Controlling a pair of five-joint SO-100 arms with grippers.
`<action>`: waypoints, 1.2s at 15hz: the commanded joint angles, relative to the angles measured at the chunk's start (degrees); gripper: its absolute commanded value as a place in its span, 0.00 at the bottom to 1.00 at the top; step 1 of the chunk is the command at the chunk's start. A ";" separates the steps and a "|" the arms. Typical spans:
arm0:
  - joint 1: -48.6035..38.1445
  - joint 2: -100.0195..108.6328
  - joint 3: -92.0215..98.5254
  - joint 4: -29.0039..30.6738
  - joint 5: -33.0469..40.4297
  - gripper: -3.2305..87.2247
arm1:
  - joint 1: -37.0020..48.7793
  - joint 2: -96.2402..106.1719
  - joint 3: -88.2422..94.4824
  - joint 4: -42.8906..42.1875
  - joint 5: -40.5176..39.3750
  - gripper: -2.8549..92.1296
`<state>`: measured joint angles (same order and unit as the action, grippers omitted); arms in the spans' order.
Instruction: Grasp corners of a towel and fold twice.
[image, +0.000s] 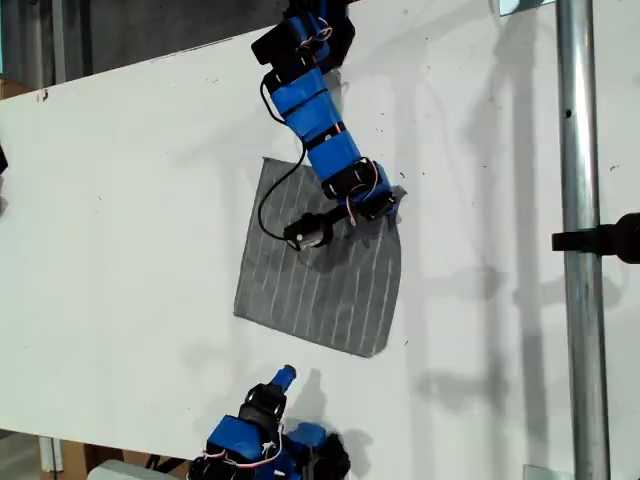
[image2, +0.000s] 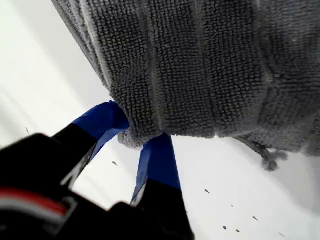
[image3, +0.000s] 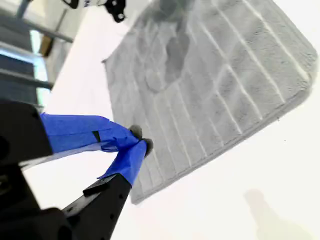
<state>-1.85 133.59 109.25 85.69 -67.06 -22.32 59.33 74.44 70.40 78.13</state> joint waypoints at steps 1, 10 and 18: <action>7.38 -8.70 -6.94 1.23 4.48 0.00 | 0.79 5.01 -0.26 -0.70 -0.44 0.03; 20.39 -37.53 -13.10 -2.20 7.38 0.42 | 0.53 5.19 0.09 -1.67 -0.44 0.03; 15.21 -55.63 -7.03 -17.67 5.10 0.35 | 0.18 5.27 0.09 -2.81 -0.26 0.03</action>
<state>15.47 78.49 103.71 69.17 -61.08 -22.15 59.33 74.97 68.29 78.13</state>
